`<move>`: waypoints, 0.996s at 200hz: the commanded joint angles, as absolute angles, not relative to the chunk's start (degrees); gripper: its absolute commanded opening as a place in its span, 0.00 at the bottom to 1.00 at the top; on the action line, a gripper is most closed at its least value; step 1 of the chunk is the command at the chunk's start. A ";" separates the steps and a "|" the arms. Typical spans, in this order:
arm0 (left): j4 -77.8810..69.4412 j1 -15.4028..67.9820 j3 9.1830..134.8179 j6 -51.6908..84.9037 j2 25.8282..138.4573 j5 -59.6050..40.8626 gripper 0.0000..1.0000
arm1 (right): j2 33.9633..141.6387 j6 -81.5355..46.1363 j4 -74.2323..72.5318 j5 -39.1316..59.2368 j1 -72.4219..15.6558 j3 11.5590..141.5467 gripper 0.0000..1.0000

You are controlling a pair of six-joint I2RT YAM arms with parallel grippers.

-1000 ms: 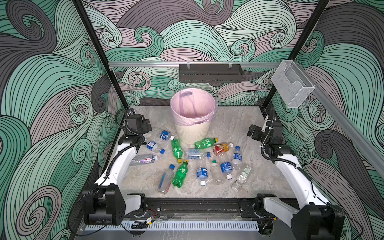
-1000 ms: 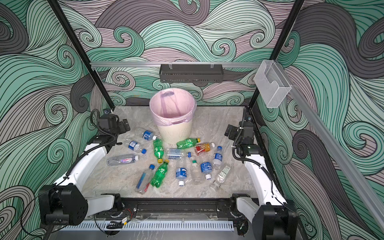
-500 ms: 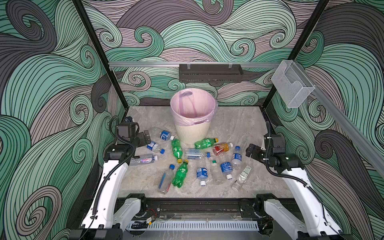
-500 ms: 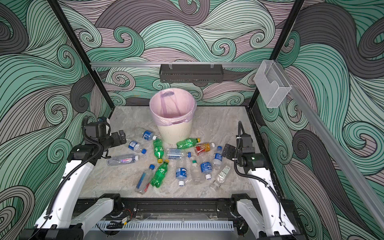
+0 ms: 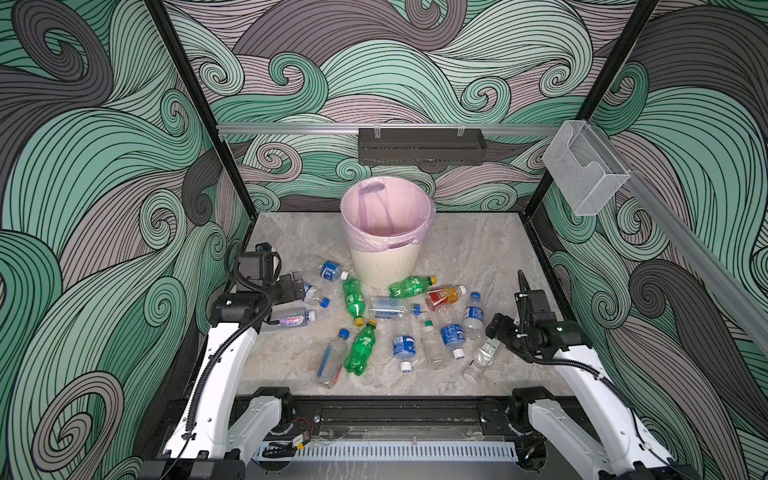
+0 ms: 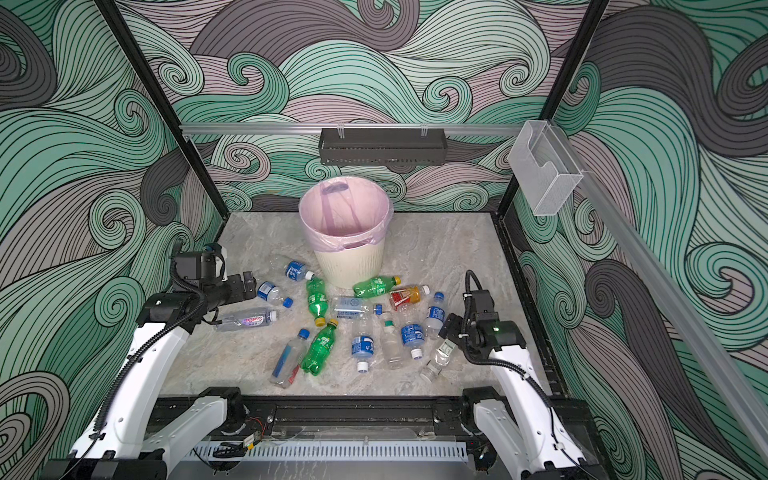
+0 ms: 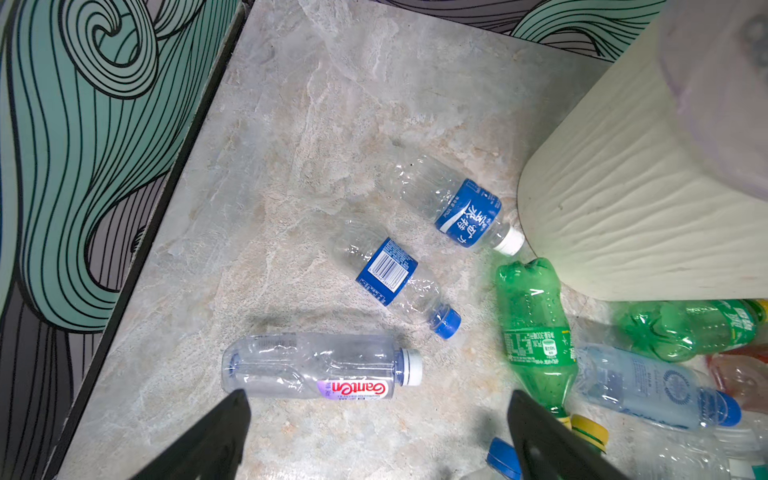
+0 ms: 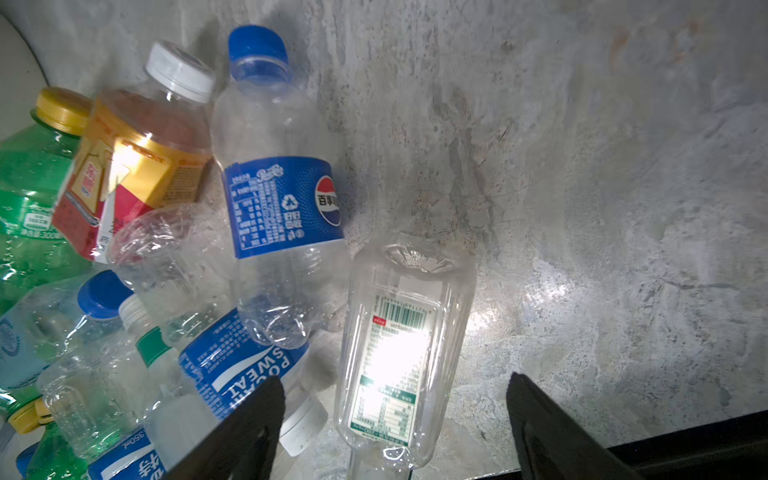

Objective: Throw the plastic bottles in the bin
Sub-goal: 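Lower right gripper onto clear barcode-labelled bottle and close while left arm advances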

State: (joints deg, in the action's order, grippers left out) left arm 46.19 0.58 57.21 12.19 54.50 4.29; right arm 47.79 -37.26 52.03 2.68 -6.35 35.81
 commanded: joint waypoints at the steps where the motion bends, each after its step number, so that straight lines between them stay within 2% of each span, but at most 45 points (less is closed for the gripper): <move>1: 45.50 0.80 56.17 11.93 54.64 2.60 0.99 | 47.69 -40.64 50.19 3.51 -6.86 33.79 0.82; 199: 43.07 0.79 53.06 12.71 55.20 3.60 0.99 | 62.24 -34.13 40.85 1.01 -6.96 30.89 0.67</move>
